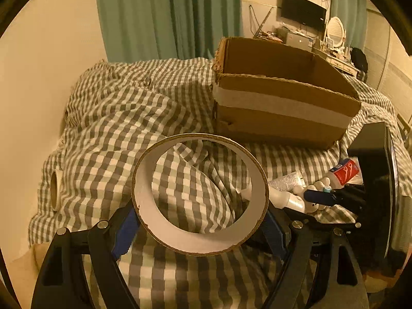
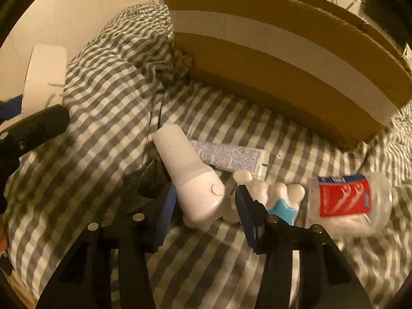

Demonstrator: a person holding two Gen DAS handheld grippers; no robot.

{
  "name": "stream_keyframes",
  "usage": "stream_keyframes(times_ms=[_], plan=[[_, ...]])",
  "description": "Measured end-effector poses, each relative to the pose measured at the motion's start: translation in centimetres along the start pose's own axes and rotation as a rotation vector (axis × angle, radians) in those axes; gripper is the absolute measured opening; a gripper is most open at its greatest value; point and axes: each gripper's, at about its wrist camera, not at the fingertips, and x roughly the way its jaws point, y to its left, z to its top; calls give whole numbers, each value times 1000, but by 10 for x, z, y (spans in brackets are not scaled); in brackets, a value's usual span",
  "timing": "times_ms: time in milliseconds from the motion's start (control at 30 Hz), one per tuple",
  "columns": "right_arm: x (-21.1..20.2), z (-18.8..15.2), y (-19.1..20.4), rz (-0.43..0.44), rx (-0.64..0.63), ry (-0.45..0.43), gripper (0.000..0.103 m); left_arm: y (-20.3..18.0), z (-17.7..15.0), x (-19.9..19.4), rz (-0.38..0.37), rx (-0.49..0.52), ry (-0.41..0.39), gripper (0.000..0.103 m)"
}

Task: Organize objects
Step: 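Carry the tape roll and white cylinder over the cardboard box with both grippers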

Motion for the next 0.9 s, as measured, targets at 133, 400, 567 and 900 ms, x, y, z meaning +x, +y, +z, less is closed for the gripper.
stream_keyframes(times_ms=[133,400,567,900], plan=[[15,14,-3,45,6,28,47,2,0,11,-21,-10,31,85],[34,33,-18,62,71,122,47,2,-3,12,-23,-14,35,85],[21,19,-4,1,4,95,41,0,-4,11,-12,-5,34,85],[-65,4,-7,-102,-8,-53,41,-15,-2,-14,-21,33,-9,85]])
